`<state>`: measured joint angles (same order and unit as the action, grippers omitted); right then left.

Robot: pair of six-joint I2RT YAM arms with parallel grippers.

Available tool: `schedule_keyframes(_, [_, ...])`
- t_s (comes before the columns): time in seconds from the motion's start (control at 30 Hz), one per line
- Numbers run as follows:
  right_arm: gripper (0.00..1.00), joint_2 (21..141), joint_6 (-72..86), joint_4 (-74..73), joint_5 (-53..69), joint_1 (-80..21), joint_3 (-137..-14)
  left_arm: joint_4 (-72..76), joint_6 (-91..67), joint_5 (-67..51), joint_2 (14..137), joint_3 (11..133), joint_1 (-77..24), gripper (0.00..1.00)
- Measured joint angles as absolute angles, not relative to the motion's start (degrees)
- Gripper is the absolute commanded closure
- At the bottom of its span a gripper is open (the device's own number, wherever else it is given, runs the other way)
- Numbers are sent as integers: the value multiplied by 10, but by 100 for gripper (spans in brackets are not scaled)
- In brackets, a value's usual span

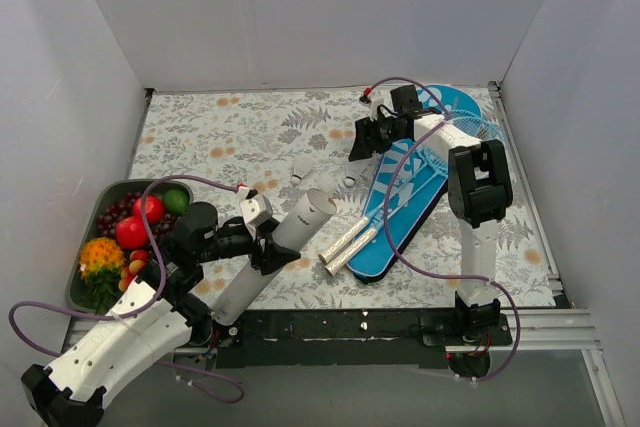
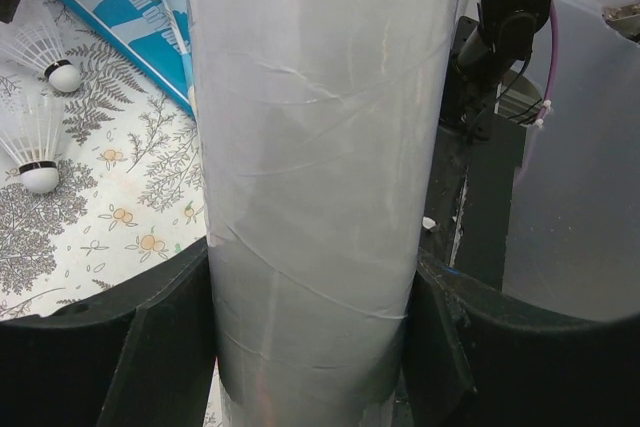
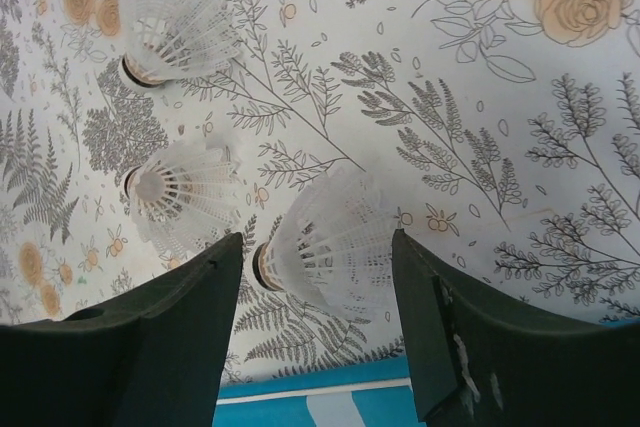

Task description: Pack up the badminton gear

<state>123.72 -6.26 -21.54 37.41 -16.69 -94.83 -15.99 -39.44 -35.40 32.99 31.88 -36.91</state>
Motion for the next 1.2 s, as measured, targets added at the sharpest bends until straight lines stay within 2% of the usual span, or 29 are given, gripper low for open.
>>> schedule_keyframes(0.1, [35,1237,-71,-224,389,-169,-948,-158,-394,-354,330,319,-369,41])
schedule_keyframes(0.5, [66,1238,-89,-262,412,-171,-948,-156,-396,-358,319,319,-369,41])
schedule_keyframes(0.6, [79,1239,-92,-276,417,-173,-948,-157,-397,-358,305,319,-369,40])
schedule_keyframes(0.63, [96,1240,-93,-280,420,-173,-948,-157,-397,-358,301,319,-369,40])
schedule_keyframes(0.67, [99,1241,-93,-285,423,-173,-948,-158,-398,-358,297,319,-369,40])
schedule_keyframes(1.0, [99,1226,-78,-290,427,-174,-924,-159,-399,-360,288,319,-369,40])
schedule_keyframes(1.2, [99,1131,-66,-285,388,-176,-920,-158,-399,-365,302,319,-369,40])
